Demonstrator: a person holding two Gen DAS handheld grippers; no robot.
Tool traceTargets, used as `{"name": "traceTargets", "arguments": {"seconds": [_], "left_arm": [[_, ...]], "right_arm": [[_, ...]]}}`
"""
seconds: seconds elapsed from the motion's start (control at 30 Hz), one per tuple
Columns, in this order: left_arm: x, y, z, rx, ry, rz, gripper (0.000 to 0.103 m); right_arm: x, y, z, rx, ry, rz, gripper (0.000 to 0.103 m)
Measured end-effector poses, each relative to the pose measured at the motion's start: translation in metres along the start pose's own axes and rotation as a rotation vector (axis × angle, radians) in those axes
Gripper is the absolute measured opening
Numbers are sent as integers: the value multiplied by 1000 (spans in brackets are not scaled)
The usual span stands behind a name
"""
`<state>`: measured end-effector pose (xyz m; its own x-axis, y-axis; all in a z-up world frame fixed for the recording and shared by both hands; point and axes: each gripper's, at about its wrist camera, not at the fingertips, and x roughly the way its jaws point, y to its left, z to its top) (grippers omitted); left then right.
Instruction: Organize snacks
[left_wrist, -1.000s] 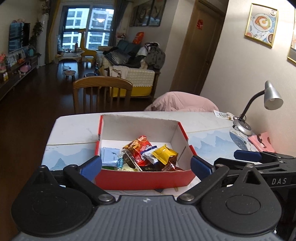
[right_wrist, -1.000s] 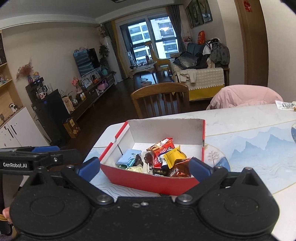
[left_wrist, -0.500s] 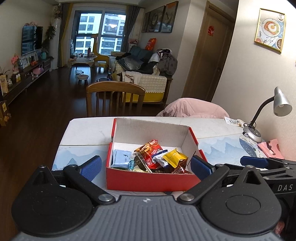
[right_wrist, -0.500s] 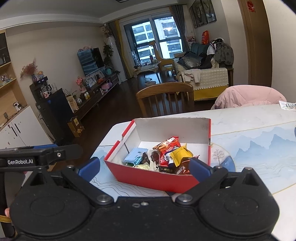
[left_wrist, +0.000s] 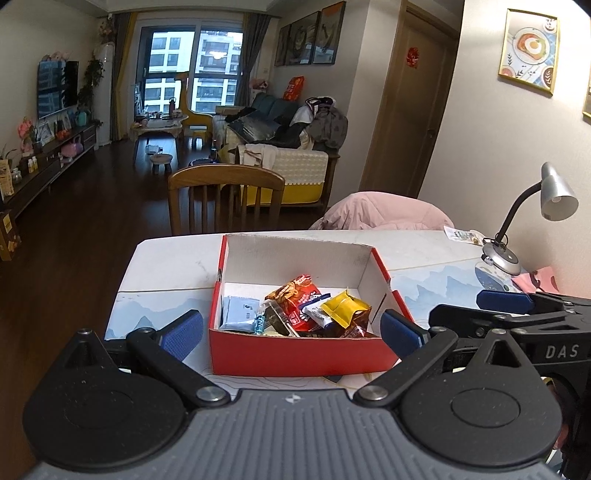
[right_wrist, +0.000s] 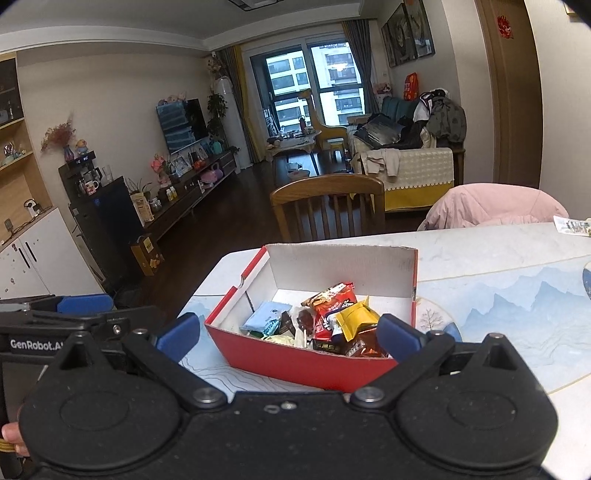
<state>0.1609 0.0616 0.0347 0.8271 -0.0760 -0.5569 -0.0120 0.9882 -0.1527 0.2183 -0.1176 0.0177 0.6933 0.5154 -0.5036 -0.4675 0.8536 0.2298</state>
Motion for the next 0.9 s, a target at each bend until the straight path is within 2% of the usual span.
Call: {"name": "traceTargets", "arguments": {"seconds": [0.9], "left_arm": [[-8, -1, 0, 7, -4, -10, 103]], "right_arm": [[-4, 0, 4, 3, -8, -12, 103]]}}
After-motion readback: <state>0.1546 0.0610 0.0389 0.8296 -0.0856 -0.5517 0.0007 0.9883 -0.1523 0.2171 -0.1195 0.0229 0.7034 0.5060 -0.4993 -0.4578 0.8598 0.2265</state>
